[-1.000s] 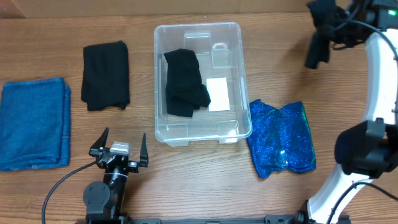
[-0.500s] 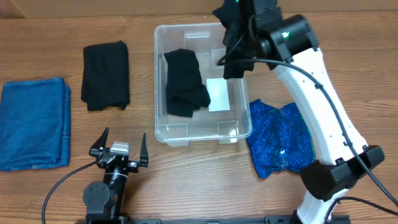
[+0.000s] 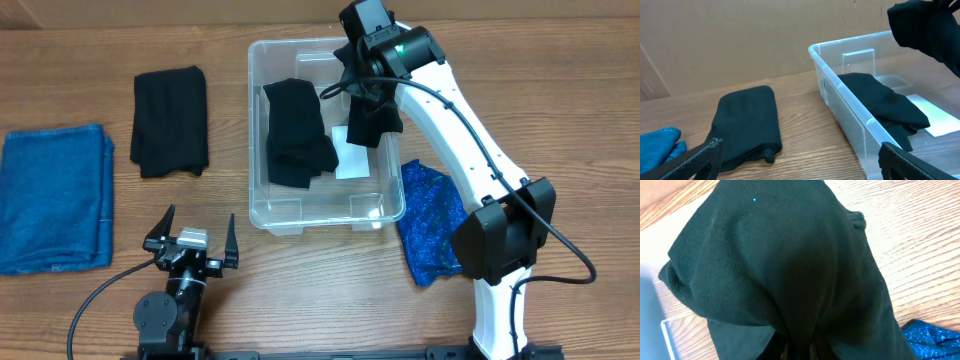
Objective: Pack container
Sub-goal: 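Carry the black cloth into the bin beside the first one, then release the black cloth and push it flat in the bin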
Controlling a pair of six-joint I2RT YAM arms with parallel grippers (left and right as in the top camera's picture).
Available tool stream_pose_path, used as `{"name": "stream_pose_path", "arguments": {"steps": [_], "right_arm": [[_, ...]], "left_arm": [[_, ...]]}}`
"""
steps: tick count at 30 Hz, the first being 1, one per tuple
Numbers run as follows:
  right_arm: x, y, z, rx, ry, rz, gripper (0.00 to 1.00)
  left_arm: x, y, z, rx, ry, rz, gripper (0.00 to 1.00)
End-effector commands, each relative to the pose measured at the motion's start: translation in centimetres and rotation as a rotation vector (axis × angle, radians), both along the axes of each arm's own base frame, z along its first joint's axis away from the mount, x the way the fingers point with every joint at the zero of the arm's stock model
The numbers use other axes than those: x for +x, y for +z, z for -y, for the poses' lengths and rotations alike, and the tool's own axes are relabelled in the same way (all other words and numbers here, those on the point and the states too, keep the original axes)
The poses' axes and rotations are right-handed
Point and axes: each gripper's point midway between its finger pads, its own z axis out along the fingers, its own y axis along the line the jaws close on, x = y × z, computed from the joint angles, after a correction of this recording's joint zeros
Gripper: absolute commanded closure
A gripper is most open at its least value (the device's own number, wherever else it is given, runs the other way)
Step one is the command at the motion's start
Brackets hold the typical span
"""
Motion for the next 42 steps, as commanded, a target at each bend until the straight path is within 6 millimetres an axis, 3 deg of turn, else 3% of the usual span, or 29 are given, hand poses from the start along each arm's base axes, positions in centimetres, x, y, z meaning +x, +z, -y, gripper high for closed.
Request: {"name": "stream_pose_path", "arguments": {"steps": [1,10,14,16,21,24,26,30,32,34,36,38,42], "right_arm": [[0.5,-1.6,-0.2,-0.016,-0.006,-0.016,0.96],[0.6,-7.7,-3.1,-0.036,0.040,-0.095,0.96],[0.8,-8.4,-4.0,-0.024,0.029,-0.085,0.91],[1.1,-8.4,-4.2,-0.019,0.030,-0.074,0.83],[1.1,-8.3,-4.2,-0.021,0.034,-0.071,0.26],[1.2,-8.3,-4.2,-0.020,0.039,-0.067,0.19],[1.4,-8.0,-4.4,-0.012,0.042,-0.061,0.19],[1.6,-6.2,-8.6,0.119,0.305,-0.029,0.27],[1.2,-5.9,-10.1,0.167,0.418,-0.022,0.36],[0.8,-6.8,-9.9,0.134,0.475,-0.032,0.49],[0.2,-8.3,-9.4,0.101,0.498,-0.062,0.69],[0.2,-9.3,-8.8,0.073,0.485,-0.068,0.78],[0.5,-11.3,-8.1,0.036,0.470,-0.062,0.84]], "left_arm": [[0.0,-0.1,-0.1,0.007,0.005,0.002,0.00],[0.0,-0.1,-0.1,0.007,0.005,0.002,0.00],[0.0,-0.1,-0.1,0.007,0.005,0.002,0.00],[0.0,-0.1,-0.1,0.007,0.005,0.002,0.00],[0.0,-0.1,-0.1,0.007,0.005,0.002,0.00],[0.0,-0.1,-0.1,0.007,0.004,0.002,0.00],[0.0,-0.1,-0.1,0.007,0.005,0.002,0.00],[0.0,-0.1,-0.1,0.008,0.005,0.002,0.00],[0.0,-0.1,-0.1,0.007,0.004,0.002,0.00],[0.0,-0.1,-0.1,0.007,0.005,0.002,0.00],[0.0,-0.1,-0.1,0.007,0.004,0.002,0.00],[0.0,-0.1,-0.1,0.007,0.005,0.002,0.00],[0.0,-0.1,-0.1,0.007,0.005,0.002,0.00]]}}
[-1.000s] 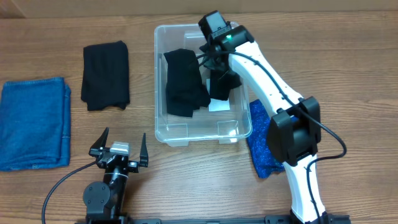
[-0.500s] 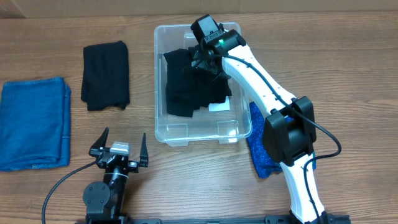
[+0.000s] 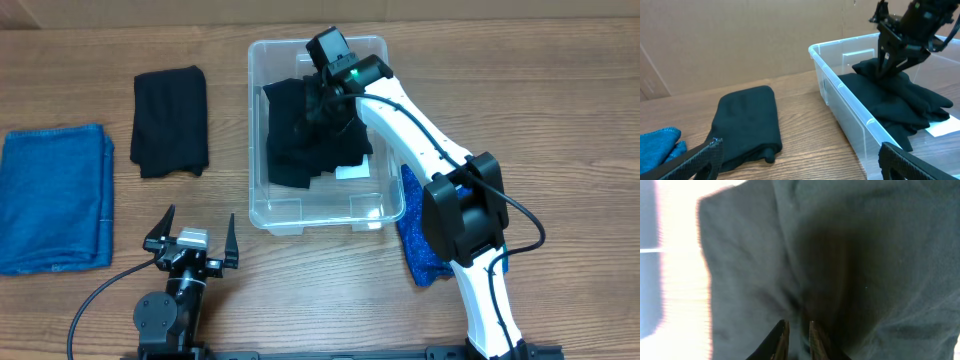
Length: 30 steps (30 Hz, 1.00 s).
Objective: Pack container
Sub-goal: 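Release the black cloth and push it flat in the bin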
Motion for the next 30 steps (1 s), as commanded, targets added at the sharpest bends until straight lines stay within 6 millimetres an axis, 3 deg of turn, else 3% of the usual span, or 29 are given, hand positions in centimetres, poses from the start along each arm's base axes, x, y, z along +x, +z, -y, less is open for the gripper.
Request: {"name": "stream_pose_path", "arguments": {"steps": [1,5,10,13,16,20,26,30], "right_arm": [[0.0,-1.9,0.8,-0.041,0.007,0.007,0.84],[-0.4,-4.5,3.0,-0.144,-0.031,0.002,0.84],[0.3,-4.5,5.3,-0.263,-0.082,0.049,0.83],[0.9,-3.6,4.8,-0.243,-0.083,0.069,0.83],[2.3,-0.8,3.4,-0.186,-0.080,0.125,0.82],[3.3,2.5,0.6,-0.043,-0.035,0.158,0.70],[4.5,3.0,0.1,0.002,-0.038,0.205,0.66],[5.0,1.0,2.0,-0.040,-0.076,0.198,0.65]], "left_arm": [[0.0,-0.1,-0.1,0.007,0.005,0.002,0.00],[0.0,-0.1,-0.1,0.007,0.005,0.002,0.00],[0.0,-0.1,-0.1,0.007,0.005,0.002,0.00],[0.0,-0.1,-0.1,0.007,0.005,0.002,0.00],[0.0,-0.1,-0.1,0.007,0.005,0.002,0.00],[0.0,-0.1,-0.1,0.007,0.005,0.002,0.00],[0.0,-0.1,-0.1,0.007,0.004,0.002,0.00],[0.0,-0.1,-0.1,0.007,0.004,0.002,0.00]]}}
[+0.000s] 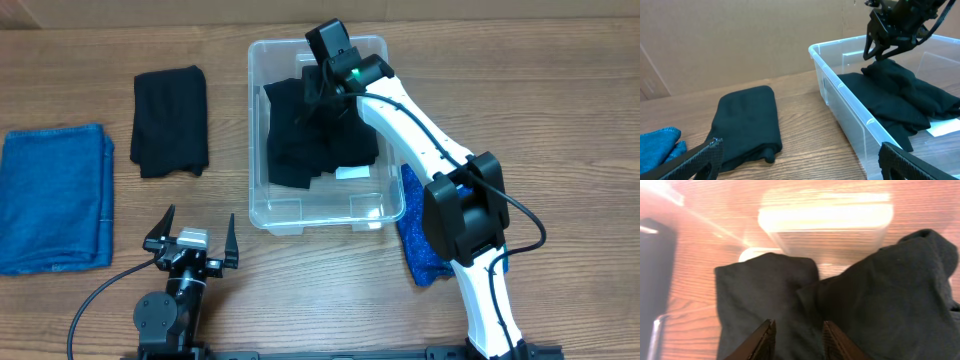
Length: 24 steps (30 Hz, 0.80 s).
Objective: Pack container
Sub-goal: 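Release the black cloth and push it flat in the bin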
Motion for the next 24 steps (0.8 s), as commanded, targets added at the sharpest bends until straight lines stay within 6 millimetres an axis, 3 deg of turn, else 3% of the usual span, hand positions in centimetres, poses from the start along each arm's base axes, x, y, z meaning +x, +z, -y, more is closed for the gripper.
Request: {"name": "stream_pose_path", "arguments": {"steps": [1,5,12,18,21,24], "right_arm": [[0.4,-2.3,2.1,-0.033,-0.037,-0.023,0.65],[0.4,-5.0,3.1,-0.045,-0.048,-0.070,0.64],[0.9,-5.7,2.7,-0.033,-0.045,-0.059,0.63],[-0.2,-8.9,2.5,-0.035,-0.027,-0.140,0.62],[0.1,-8.2,2.4,-0.030,-0.029,-0.123,0.62],[1.0,-4.8,2.3,-0.015,-0.036,-0.072,0.61]], "left_arm": [[0.0,-0.1,-0.1,0.007,0.005,0.002,0.00],[0.0,-0.1,-0.1,0.007,0.005,0.002,0.00],[0.0,-0.1,-0.1,0.007,0.005,0.002,0.00],[0.0,-0.1,-0.1,0.007,0.005,0.002,0.00],[0.0,-0.1,-0.1,0.007,0.005,0.002,0.00],[0.0,-0.1,-0.1,0.007,0.005,0.002,0.00]]}}
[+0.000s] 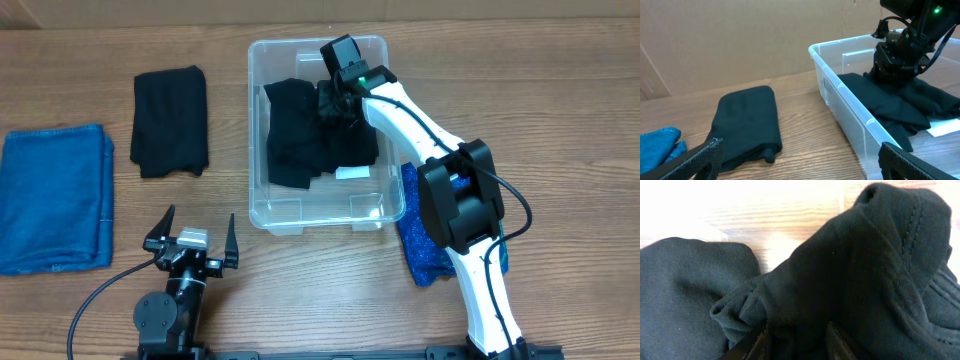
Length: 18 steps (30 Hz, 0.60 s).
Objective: Pack container
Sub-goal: 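Release the black cloth and push it flat in the bin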
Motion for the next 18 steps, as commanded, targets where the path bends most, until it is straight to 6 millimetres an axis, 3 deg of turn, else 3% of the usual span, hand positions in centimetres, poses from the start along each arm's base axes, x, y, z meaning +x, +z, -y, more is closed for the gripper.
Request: {"name": "stream_pose_path", "arguments": {"steps": [1,3,6,9,11,14,18], "right_arm": [[0.8,4.0,-0.2,0.016,-0.005,0.055,0.60],[1.3,8.3,0.2,0.018,-0.022,0.120,0.58],[0.7,16.6,1.1,0.053,-0.038,0.215,0.35],[-1.4,24.8,3.3,0.100,-0.060,0.312,0.27],[-3.0,28.3,4.9,0.116,-0.083,0.347,0.23],[-6.2,31.9,8.1,0.100,-0.140,0.364,0.12],[-10.1,33.0,12.5,0.058,-0.294,0.299,0.07]], "left_arm": [[0.0,-0.1,-0.1,0.007,0.005,0.002,0.00],[0.0,-0.1,-0.1,0.007,0.005,0.002,0.00],[0.0,-0.1,-0.1,0.007,0.005,0.002,0.00],[0.0,-0.1,-0.1,0.007,0.005,0.002,0.00],[0.0,-0.1,-0.1,0.007,0.005,0.002,0.00],[0.0,-0.1,-0.1,0.007,0.005,0.002,0.00],[0.0,-0.1,-0.1,0.007,0.004,0.002,0.00]]}}
